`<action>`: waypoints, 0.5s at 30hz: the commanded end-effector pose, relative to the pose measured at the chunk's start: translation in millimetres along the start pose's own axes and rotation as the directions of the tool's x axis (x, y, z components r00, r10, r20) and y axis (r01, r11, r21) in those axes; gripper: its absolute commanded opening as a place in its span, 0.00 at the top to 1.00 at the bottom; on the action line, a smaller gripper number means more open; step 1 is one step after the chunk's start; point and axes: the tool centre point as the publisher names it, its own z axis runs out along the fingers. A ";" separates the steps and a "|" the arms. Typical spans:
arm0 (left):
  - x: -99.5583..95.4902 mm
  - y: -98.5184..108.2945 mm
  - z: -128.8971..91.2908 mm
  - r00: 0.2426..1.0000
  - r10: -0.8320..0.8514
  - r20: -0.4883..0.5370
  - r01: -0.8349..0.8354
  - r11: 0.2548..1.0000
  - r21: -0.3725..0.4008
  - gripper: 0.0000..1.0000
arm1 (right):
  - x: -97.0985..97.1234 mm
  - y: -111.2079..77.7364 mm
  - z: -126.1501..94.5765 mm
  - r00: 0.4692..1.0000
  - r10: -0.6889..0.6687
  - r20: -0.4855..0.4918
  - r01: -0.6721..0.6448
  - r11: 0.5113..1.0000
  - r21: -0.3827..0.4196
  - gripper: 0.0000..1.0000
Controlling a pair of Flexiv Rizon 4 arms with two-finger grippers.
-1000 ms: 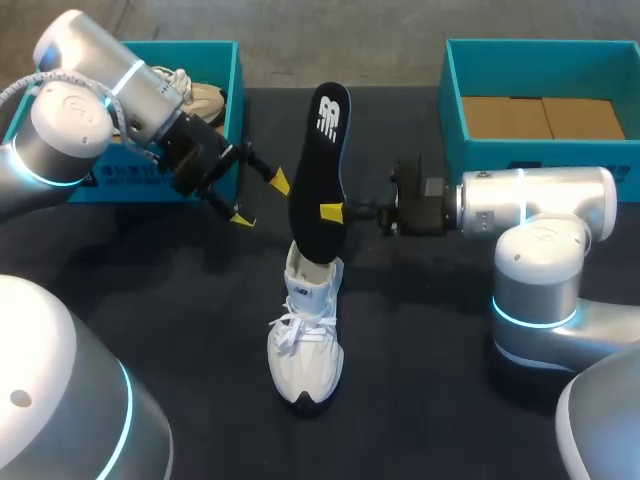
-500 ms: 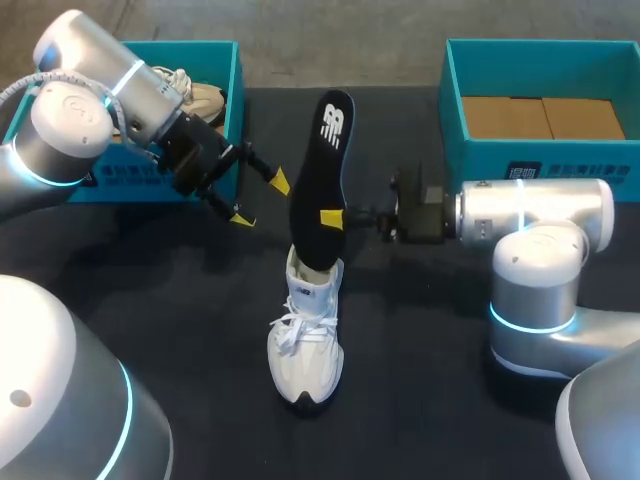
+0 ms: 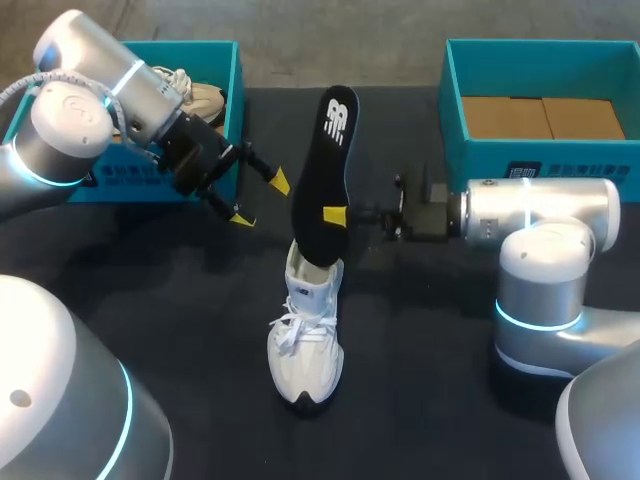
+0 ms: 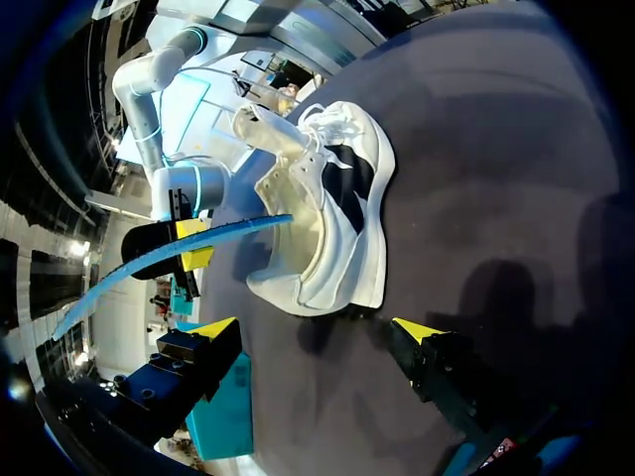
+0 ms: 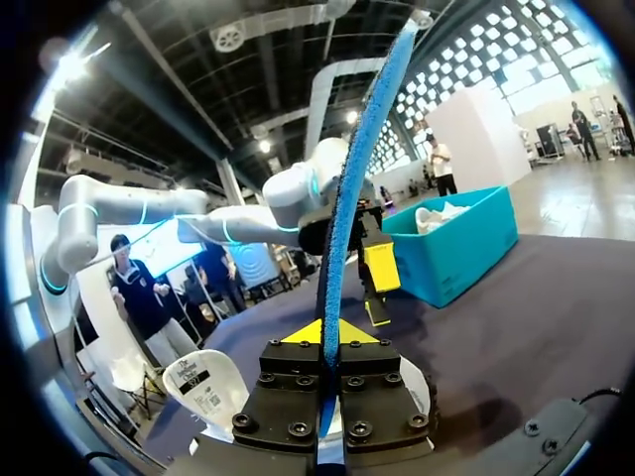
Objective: Take the shoe out of the shoebox, open the shoe tongue, remove and reinsert the insole, then place the shoe into the shoebox
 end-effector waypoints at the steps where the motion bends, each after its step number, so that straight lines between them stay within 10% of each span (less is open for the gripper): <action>1: -0.4 0.1 0.0 1.000 0.000 -0.003 0.000 1.000 0.000 0.00 | 0.7 -1.7 -4.9 1.000 0.019 0.011 -0.019 1.000 0.007 1.00; 15: -0.4 0.1 0.0 1.000 0.000 -0.003 0.000 1.000 0.000 0.00 | -1.4 -14.9 -2.1 0.999 0.047 0.014 -0.047 0.999 -0.013 1.00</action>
